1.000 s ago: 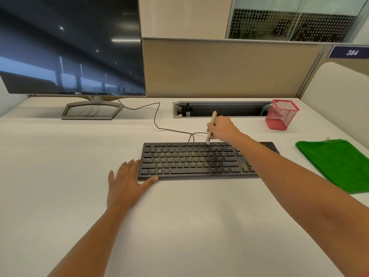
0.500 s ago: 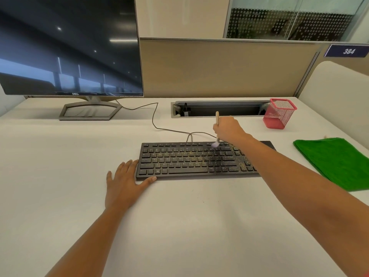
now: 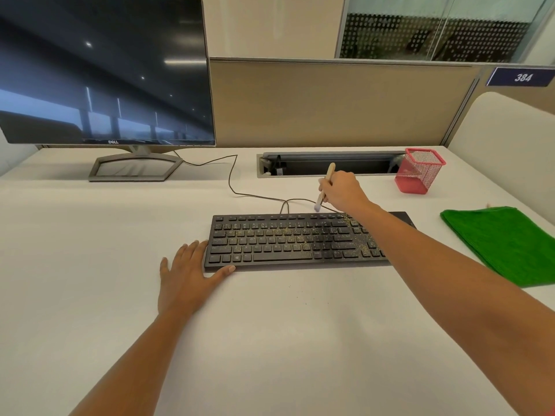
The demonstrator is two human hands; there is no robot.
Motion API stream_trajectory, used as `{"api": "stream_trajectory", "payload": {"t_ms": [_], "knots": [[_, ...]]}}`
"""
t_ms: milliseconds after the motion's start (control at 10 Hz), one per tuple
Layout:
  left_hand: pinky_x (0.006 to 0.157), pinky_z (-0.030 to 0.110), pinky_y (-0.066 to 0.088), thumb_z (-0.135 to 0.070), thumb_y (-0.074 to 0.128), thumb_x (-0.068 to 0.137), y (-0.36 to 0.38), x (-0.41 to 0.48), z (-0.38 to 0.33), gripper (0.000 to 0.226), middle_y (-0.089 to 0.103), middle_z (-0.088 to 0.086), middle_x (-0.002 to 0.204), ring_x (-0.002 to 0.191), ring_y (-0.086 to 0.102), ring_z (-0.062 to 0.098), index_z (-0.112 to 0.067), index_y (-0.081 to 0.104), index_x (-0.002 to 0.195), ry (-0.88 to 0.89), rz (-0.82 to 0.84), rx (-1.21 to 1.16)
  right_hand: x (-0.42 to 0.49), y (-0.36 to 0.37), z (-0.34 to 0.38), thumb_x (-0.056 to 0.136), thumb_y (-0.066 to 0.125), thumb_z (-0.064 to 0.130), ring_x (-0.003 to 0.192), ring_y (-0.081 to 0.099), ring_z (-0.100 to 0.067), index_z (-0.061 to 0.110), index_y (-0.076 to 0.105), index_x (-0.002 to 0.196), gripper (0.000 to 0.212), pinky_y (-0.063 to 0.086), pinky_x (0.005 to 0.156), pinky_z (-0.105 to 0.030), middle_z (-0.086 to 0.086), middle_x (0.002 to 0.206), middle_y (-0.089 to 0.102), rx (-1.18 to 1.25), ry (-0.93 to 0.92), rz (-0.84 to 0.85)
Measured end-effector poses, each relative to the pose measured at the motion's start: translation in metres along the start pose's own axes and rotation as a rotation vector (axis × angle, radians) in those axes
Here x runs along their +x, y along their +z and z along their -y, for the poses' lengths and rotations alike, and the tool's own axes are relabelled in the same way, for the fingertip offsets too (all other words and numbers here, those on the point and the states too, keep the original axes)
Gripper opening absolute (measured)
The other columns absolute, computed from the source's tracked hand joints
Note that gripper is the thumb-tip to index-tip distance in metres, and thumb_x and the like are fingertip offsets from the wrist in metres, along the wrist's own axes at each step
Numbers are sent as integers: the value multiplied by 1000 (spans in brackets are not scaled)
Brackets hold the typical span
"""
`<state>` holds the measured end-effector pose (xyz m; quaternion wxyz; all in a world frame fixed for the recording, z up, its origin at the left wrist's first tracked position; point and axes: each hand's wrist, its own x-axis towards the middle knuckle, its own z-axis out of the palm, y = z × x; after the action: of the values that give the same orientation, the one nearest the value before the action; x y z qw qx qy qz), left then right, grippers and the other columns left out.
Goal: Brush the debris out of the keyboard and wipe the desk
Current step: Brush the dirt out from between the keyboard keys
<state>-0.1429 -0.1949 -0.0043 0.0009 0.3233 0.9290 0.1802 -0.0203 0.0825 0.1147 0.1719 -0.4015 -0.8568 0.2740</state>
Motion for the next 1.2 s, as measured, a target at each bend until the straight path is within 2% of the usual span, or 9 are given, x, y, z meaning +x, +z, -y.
{"api": "stream_trajectory", "payload": {"t_ms": [100, 300, 500, 600, 700, 800, 1000, 1100, 1200], "knots": [[117, 46, 5, -89, 10, 58, 1, 0, 0, 108, 28, -6, 153, 144, 14, 12, -28, 29, 146, 2, -4, -6, -1, 2, -3, 98, 44, 22, 89, 67, -29, -4, 62, 107, 33, 55, 80, -34, -19, 104, 66, 50, 25, 30], [117, 46, 5, -89, 10, 57, 1, 1, 0, 108, 28, -6, 154, 144, 14, 12, -28, 28, 146, 1, -3, -5, -1, -2, -5, 97, 44, 17, 87, 67, -30, -5, 61, 106, 29, 55, 86, -39, -19, 103, 66, 24, 36, 58], [116, 46, 6, -88, 10, 57, 0, 0, 0, 107, 28, -6, 153, 144, 15, 13, -30, 28, 145, 4, -2, 0, 0, 2, -5, 98, 44, 25, 87, 65, -27, -1, 63, 109, 34, 49, 68, -23, -16, 100, 65, 105, 27, 18], [116, 47, 6, -88, 10, 57, 0, 0, 0, 107, 29, -6, 153, 144, 15, 13, -29, 29, 145, 3, -5, 0, 0, 5, -9, 98, 44, 23, 71, 62, -17, -2, 64, 106, 33, 48, 63, -18, -16, 100, 66, 86, 21, 67], [117, 46, 6, -88, 9, 57, 0, 0, 0, 108, 27, -6, 153, 144, 14, 12, -29, 28, 145, 1, 2, 5, 2, 2, -10, 98, 44, 20, 67, 62, -19, -3, 62, 105, 30, 53, 67, -25, -17, 101, 67, 42, 43, 74], [116, 47, 7, -88, 8, 57, 0, 0, 0, 108, 28, -5, 153, 144, 15, 13, -28, 29, 145, 6, -5, 12, 4, -4, -9, 98, 43, 20, 82, 67, -28, -5, 63, 105, 33, 56, 82, -37, -19, 101, 67, 5, 45, 11], [116, 47, 8, -88, 10, 58, 0, 0, 0, 107, 30, -5, 153, 144, 17, 14, -28, 31, 144, 9, -14, 2, 1, -1, -13, 99, 42, 25, 91, 66, -29, -3, 64, 108, 36, 48, 64, -24, -18, 102, 66, -5, 42, -6], [116, 47, 8, -88, 9, 58, 0, 0, 0, 107, 29, -5, 153, 144, 16, 13, -29, 30, 145, 9, -9, 16, 0, -2, -14, 98, 43, 21, 90, 66, -30, -5, 63, 106, 33, 55, 84, -37, -20, 104, 66, -24, 50, 33], [116, 47, 8, -88, 9, 58, 0, 0, 1, 107, 30, -5, 153, 144, 17, 14, -28, 30, 144, 11, -10, 6, 2, -7, -13, 98, 42, 19, 86, 65, -29, -4, 62, 106, 32, 55, 85, -37, -19, 103, 66, -38, 51, 2]]}}
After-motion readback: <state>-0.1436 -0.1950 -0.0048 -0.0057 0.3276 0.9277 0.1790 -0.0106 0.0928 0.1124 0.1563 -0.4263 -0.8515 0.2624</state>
